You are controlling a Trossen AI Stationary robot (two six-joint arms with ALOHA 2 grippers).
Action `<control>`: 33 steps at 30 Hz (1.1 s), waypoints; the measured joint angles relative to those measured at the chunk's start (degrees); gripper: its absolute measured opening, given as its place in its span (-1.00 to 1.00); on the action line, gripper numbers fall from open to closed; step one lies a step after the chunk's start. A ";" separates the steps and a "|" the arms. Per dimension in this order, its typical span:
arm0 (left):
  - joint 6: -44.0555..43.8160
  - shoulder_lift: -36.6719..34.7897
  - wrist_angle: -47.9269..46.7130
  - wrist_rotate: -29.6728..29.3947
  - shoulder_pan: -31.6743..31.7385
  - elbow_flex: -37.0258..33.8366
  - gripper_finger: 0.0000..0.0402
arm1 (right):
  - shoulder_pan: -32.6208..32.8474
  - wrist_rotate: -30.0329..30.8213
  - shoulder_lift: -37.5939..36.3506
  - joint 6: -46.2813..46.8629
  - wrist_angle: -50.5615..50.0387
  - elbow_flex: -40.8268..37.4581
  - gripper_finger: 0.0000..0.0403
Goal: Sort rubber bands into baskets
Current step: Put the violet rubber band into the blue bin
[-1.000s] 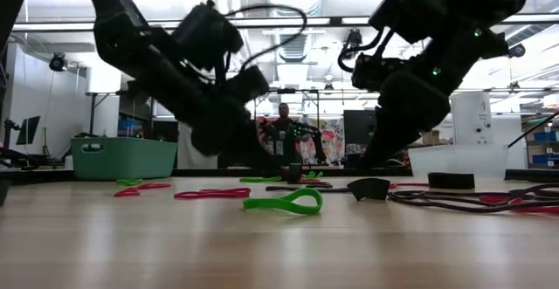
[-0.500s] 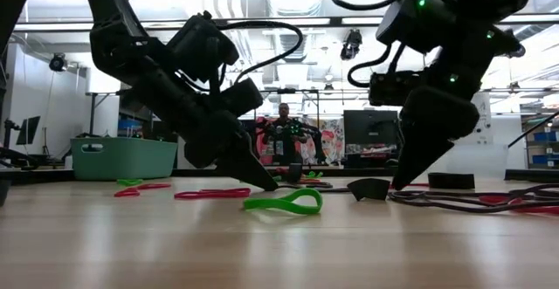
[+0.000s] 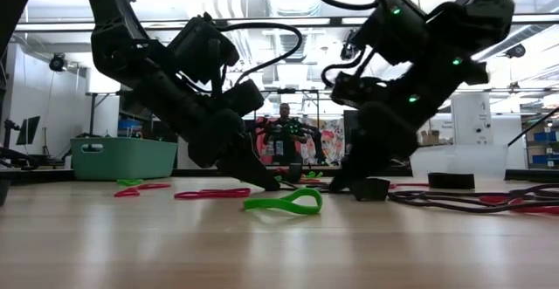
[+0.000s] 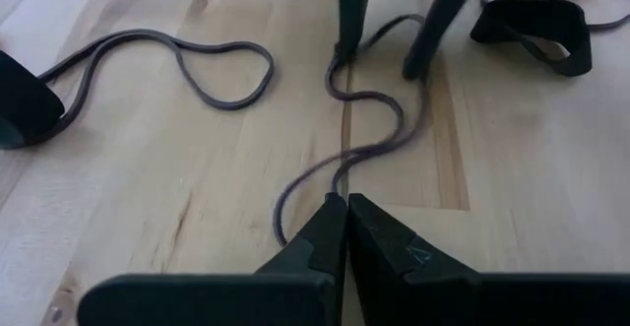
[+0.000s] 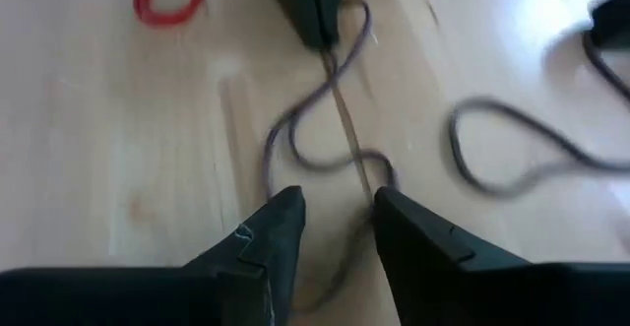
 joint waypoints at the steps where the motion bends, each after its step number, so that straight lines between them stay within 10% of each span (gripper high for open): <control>1: 0.01 0.00 0.02 0.00 0.00 -0.02 -1.00 | 0.00 0.16 0.29 -1.12 0.35 0.32 -0.35; 17: 0.02 0.09 -0.07 0.11 0.00 -0.04 -1.00 | -1.64 -2.30 2.00 -8.04 0.61 5.58 0.08; 33: 0.04 -0.01 0.73 1.64 0.06 -0.15 -1.00 | -2.17 -2.00 14.13 -11.29 2.44 13.12 -0.20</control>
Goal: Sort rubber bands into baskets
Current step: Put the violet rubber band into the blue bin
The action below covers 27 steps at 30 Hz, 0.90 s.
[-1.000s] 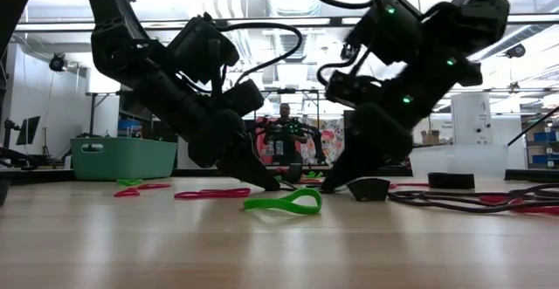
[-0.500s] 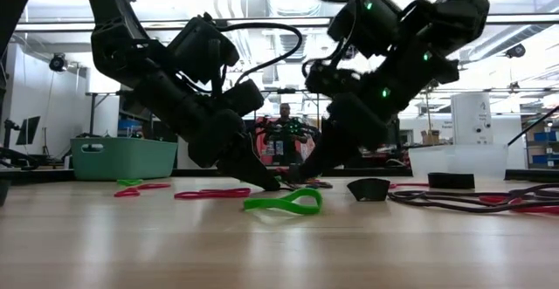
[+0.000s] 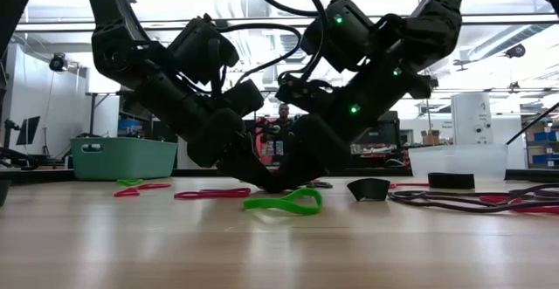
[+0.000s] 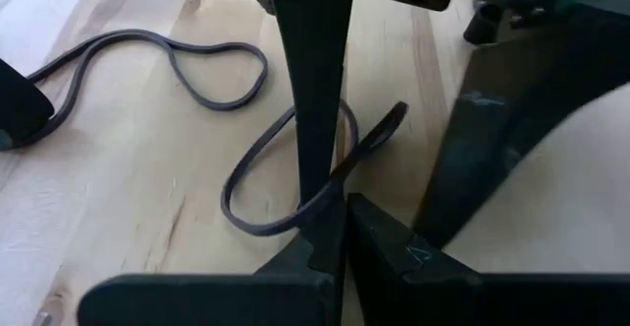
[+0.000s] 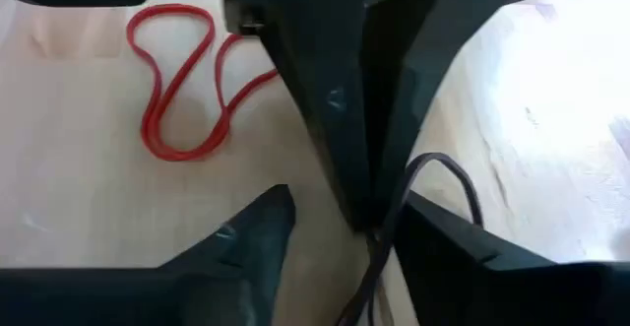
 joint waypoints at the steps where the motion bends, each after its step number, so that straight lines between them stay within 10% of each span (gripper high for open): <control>1: 0.00 -0.13 -0.03 0.10 -0.01 -0.02 -1.00 | -0.11 -0.04 -0.04 0.09 0.06 -0.13 -0.28; 8: -0.02 -4.02 -4.28 1.01 -0.08 -0.27 -1.00 | -0.21 -0.20 -1.69 -0.57 0.31 -1.14 -0.89; 27: 4.15 -20.75 -16.82 -1.95 0.03 -0.17 -0.86 | -0.03 -0.15 -15.98 -3.23 -15.19 -1.64 -0.96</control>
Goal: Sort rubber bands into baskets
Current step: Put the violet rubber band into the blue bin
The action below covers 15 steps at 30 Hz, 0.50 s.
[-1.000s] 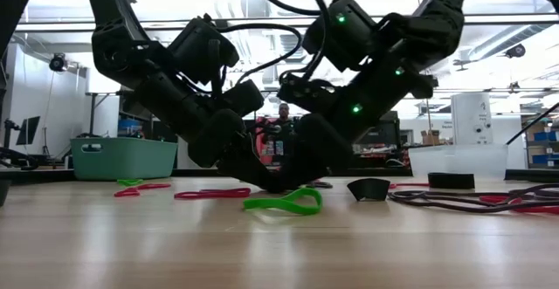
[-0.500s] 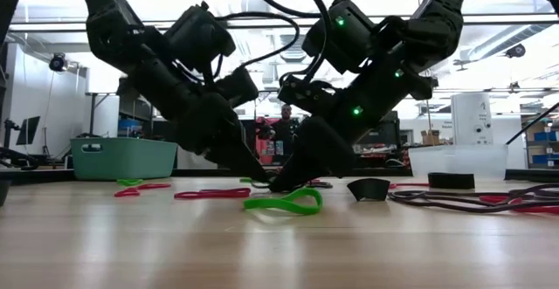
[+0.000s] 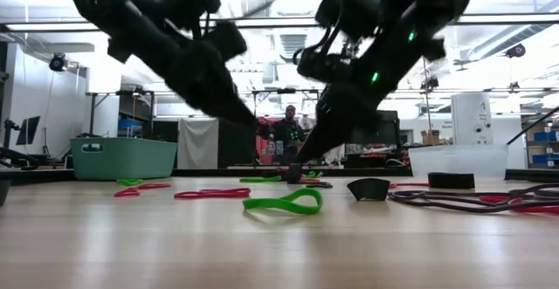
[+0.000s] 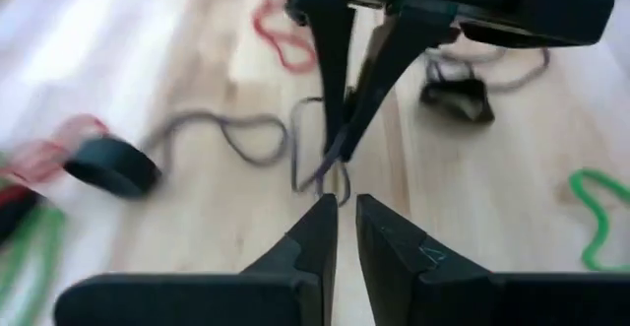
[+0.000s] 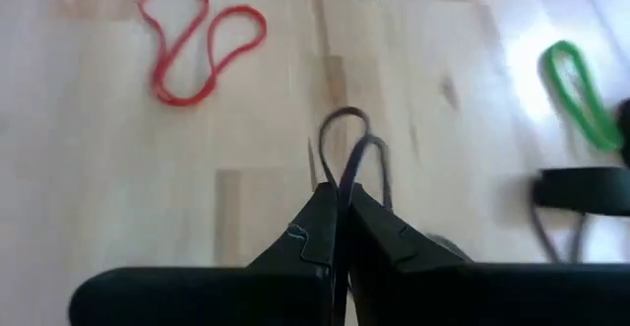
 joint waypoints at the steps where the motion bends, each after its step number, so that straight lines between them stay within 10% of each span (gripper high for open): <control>1: 0.24 -1.17 -0.11 -0.60 0.00 0.00 -0.86 | 0.18 -0.77 -2.11 0.29 -2.77 0.10 -0.96; 15: -1.64 -5.25 4.71 -3.78 0.00 0.50 -0.85 | 9.53 -28.78 -24.43 25.88 -39.69 6.91 -0.96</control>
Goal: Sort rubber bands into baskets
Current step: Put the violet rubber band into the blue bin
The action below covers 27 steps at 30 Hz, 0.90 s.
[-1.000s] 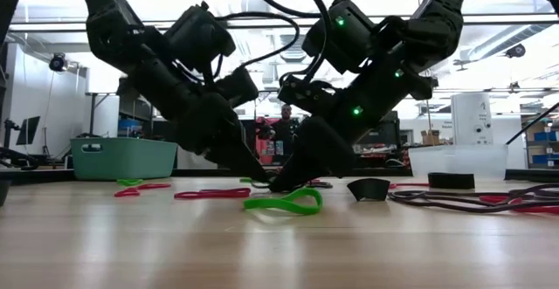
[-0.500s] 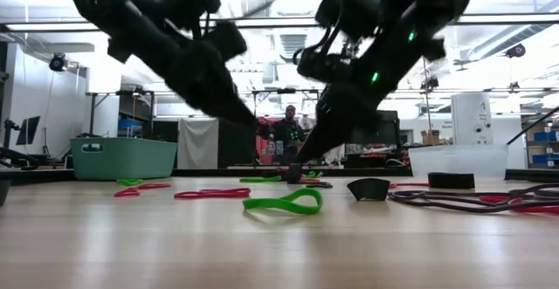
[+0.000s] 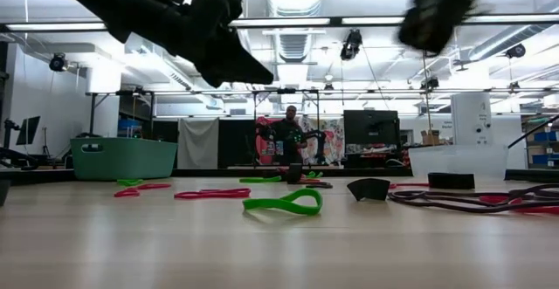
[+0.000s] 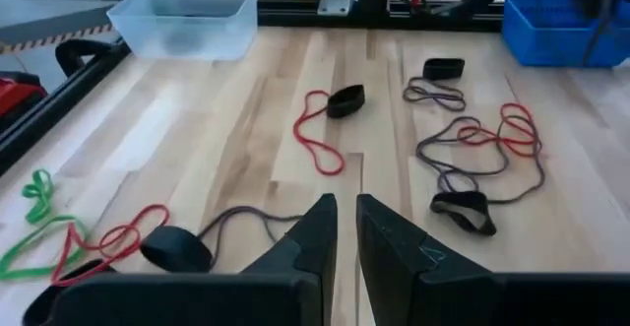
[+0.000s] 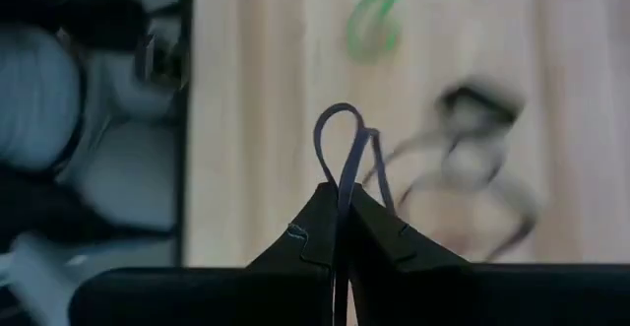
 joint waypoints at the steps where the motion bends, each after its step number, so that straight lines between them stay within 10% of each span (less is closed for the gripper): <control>1: -0.16 0.24 0.03 0.00 0.00 0.00 -0.85 | 1.99 -0.04 -0.79 2.47 -1.58 0.11 -0.96; 17: -1.90 0.72 0.75 0.02 -0.11 0.00 -0.85 | 36.23 -2.54 -2.26 62.86 -13.57 -1.77 -0.96; 27: -2.59 0.70 0.75 0.02 -0.11 0.00 -0.85 | 44.20 -0.88 -2.26 82.98 -19.66 -3.26 -0.86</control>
